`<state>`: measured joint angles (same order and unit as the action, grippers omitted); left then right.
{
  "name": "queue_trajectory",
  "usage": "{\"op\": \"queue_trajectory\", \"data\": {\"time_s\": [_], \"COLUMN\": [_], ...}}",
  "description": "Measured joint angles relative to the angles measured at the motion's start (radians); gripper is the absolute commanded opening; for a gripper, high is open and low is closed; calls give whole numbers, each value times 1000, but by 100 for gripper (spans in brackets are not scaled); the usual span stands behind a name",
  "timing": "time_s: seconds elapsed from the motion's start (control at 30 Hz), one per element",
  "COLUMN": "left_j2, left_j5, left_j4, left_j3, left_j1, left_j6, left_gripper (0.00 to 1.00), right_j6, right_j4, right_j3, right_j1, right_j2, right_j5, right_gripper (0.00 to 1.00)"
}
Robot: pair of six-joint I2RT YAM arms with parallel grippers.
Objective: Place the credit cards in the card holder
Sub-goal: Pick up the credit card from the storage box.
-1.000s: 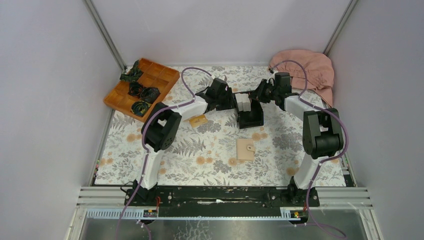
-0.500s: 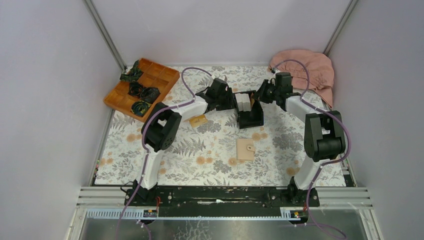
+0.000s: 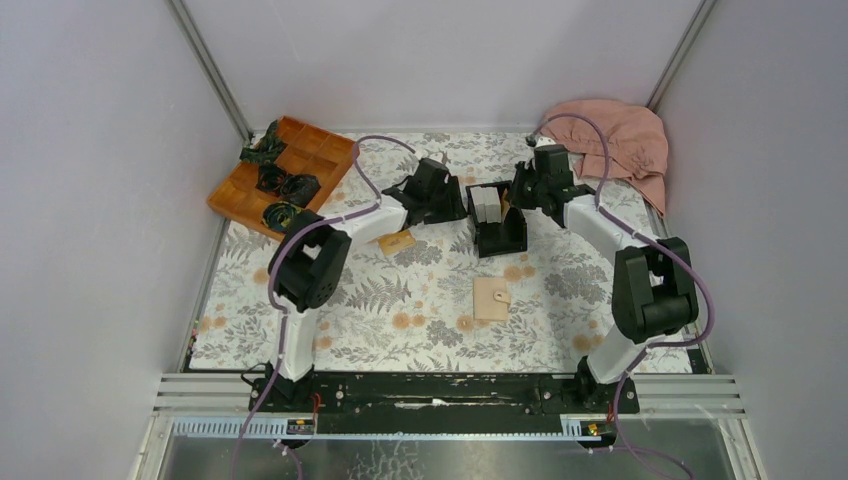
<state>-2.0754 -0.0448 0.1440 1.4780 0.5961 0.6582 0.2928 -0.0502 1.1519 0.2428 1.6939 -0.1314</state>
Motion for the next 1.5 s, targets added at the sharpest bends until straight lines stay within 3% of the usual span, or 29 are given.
{"op": "queue_trajectory", "data": {"time_s": [0.3,0.53,0.77,0.97,1.13,1.5], "left_j2": [190,428,616,670,680,616], "left_j5": [44,20,-159,-371,-500,-721], "left_j4": [-2,-91,-289,-467,-539,-568], "left_j3": [-140,-389,-619,-723,-751,-721], "left_j1": [0,0,0,1,5,5], "left_j6": [10,0,-27,-24,-21,-33], "left_gripper": [65,66,66,67,68,66], "right_j6": [-42,-46,-33,8,68,154], "right_j4": [-63,-159,-224,-221,-195,-76], "right_j3": [-11,-56,-157,-320,-443,-462], "right_j1": [26,31,32,37,74,129], "right_j2": [-169,-360,-569,-681,-697,-699], "right_j5": [113,84,-114,-322,-467,-597], "right_gripper": [0,0,0,0,0,0]}}
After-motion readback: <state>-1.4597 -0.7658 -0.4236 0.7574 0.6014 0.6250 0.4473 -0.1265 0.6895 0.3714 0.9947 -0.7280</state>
